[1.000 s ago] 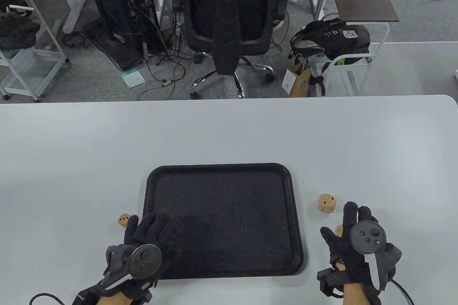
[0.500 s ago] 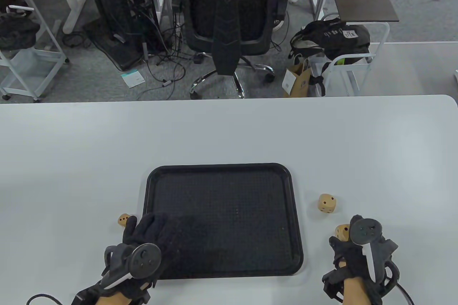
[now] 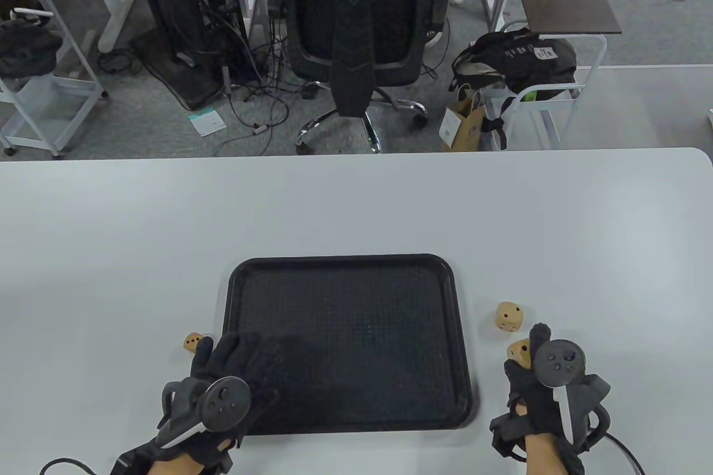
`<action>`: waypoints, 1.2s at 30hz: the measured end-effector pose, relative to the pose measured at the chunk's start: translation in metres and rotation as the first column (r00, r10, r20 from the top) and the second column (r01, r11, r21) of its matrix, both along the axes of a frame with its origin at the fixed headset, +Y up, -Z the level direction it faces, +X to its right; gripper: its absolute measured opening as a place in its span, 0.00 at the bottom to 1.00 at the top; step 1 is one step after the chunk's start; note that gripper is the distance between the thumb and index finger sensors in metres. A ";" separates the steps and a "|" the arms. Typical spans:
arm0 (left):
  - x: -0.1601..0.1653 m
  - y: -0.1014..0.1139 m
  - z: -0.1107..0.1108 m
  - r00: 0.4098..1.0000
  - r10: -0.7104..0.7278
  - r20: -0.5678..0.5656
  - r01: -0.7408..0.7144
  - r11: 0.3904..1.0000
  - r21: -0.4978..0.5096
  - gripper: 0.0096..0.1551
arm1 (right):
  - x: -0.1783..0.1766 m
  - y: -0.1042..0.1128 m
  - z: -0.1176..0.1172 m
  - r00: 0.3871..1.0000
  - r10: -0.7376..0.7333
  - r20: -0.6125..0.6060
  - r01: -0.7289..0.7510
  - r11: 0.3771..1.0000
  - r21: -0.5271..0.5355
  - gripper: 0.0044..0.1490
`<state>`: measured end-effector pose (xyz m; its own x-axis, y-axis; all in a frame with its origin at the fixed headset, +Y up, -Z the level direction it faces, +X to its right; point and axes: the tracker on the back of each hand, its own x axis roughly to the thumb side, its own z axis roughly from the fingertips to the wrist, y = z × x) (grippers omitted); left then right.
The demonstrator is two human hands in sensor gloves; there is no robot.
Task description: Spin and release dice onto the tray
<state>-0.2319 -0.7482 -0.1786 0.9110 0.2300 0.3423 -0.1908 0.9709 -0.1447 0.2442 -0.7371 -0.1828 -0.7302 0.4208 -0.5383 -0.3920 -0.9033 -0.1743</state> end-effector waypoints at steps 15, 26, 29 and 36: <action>-0.003 -0.001 -0.004 1.000 0.011 0.002 -0.011 1.000 -0.013 0.41 | -0.168 0.034 -0.026 0.705 0.082 -0.704 -0.218 0.970 -0.106 0.50; -0.006 0.001 -0.003 0.999 0.037 0.005 -0.037 0.999 -0.014 0.41 | -0.239 0.006 -0.051 0.612 -0.071 -0.788 -0.378 0.849 -0.370 0.44; -0.007 0.001 -0.003 0.999 0.043 0.006 -0.043 0.999 -0.013 0.41 | -0.231 0.004 -0.063 0.675 -0.127 -0.727 -0.322 0.835 -0.445 0.42; -0.009 0.002 -0.003 1.000 0.031 0.005 -0.030 1.000 -0.008 0.41 | -0.163 0.014 -0.082 0.913 -0.185 -0.364 0.065 0.947 -0.316 0.51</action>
